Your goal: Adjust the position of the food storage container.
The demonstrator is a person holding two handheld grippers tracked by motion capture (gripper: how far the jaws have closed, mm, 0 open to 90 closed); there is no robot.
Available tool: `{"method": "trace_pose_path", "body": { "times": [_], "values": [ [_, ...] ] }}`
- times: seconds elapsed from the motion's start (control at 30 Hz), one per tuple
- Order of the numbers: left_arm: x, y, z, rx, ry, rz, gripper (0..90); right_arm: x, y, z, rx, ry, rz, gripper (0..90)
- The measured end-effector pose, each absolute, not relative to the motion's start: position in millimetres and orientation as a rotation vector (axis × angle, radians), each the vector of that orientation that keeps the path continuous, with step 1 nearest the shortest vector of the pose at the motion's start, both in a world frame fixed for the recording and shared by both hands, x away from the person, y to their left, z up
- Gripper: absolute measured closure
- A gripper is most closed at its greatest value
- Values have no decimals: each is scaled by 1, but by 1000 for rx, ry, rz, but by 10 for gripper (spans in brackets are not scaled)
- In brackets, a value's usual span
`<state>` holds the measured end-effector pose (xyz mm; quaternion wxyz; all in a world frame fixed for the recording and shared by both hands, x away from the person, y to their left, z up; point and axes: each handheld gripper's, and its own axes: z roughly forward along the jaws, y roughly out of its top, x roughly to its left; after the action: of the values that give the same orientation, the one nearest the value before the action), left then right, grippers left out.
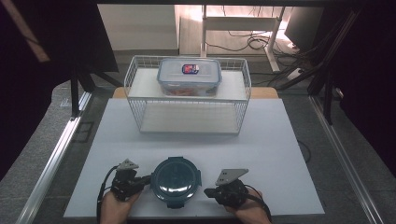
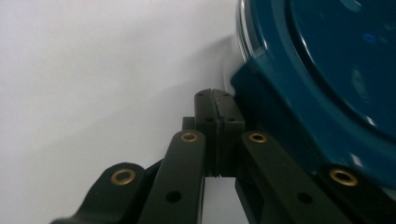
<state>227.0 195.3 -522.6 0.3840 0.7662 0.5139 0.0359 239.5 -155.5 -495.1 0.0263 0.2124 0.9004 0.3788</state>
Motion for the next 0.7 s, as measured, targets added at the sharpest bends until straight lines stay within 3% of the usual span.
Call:
{"method": "trace_pose_path", "body": {
  "times": [0.07, 0.2, 0.4, 0.7],
  "values": [
    [218, 203, -523, 1943, 1280, 9, 900, 239, -151, -495, 654, 2790, 1180, 894],
    [203, 202, -523, 1975, 1241, -16, 900, 239, -143, -497, 652, 2792, 1180, 894],
    [211, 179, -523, 2093, 1217, 61, 900, 242, -140, -498, 678, 2756, 1186, 888],
    [230, 163, -523, 2081, 1194, 85, 900, 245, -147, -497, 705, 2729, 1144, 887]
  ]
}}
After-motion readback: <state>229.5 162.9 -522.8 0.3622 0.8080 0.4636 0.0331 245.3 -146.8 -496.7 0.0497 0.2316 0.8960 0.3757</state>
